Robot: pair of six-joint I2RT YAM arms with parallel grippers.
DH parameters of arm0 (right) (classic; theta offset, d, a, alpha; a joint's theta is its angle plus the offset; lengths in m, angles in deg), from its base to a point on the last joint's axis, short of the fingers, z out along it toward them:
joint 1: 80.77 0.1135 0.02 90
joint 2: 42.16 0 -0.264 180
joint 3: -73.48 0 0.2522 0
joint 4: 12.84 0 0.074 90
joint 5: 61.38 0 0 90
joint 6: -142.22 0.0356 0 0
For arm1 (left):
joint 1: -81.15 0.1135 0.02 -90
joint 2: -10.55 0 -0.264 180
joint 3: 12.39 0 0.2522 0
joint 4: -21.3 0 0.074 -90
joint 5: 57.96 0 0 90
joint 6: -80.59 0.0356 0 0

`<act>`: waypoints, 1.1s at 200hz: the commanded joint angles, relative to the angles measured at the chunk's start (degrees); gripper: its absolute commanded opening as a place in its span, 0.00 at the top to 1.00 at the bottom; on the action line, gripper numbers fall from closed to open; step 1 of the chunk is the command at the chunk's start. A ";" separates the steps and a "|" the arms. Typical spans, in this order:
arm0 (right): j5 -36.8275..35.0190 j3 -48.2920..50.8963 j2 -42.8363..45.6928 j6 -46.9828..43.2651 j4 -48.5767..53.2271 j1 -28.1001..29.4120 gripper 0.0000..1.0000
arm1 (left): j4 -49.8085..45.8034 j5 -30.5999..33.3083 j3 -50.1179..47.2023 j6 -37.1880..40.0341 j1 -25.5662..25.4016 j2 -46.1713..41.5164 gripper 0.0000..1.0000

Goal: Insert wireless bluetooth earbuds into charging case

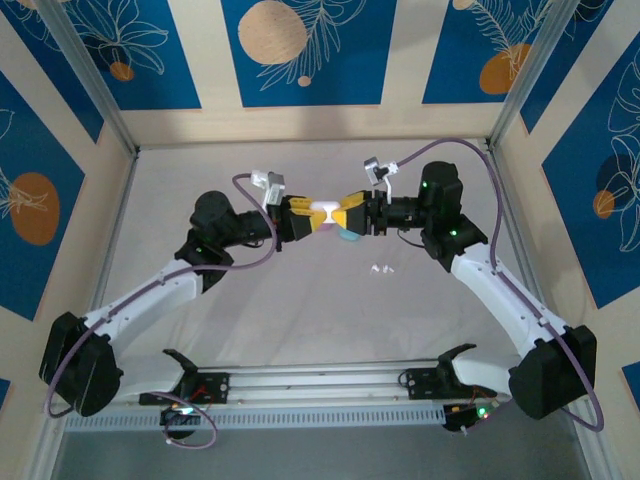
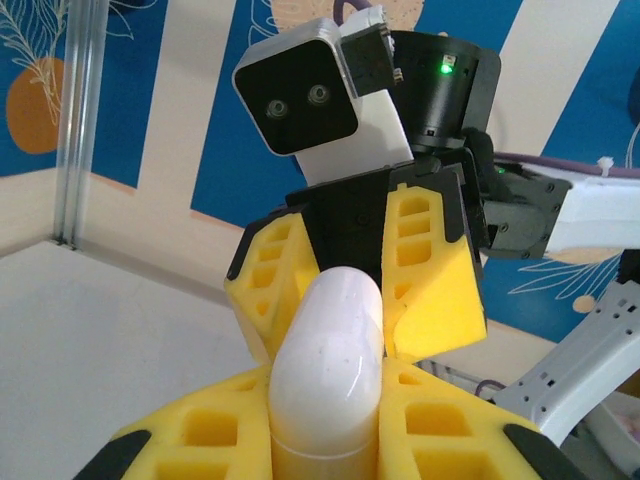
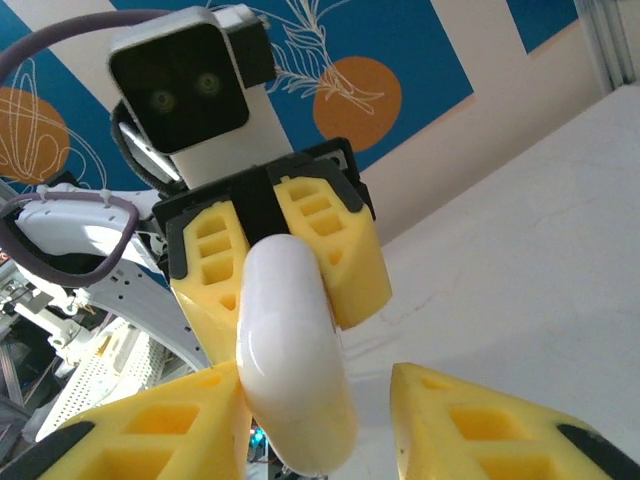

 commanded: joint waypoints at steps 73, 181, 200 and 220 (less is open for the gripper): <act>-7.53 -6.56 -3.91 0.71 11.20 -0.68 0.52 | -4.19 -0.66 -0.28 15.10 -3.67 -4.39 0.85; 0.05 -5.75 -2.39 -9.68 11.13 0.72 0.62 | -3.71 -0.70 0.20 13.29 -3.98 -4.68 0.84; 0.20 -4.57 -0.83 -13.75 9.98 0.73 0.66 | -5.43 -1.42 1.04 12.70 -3.96 -4.53 0.83; -1.37 -4.14 0.13 -18.74 10.79 1.46 0.65 | -5.84 -2.12 1.41 12.28 -4.01 -4.47 0.82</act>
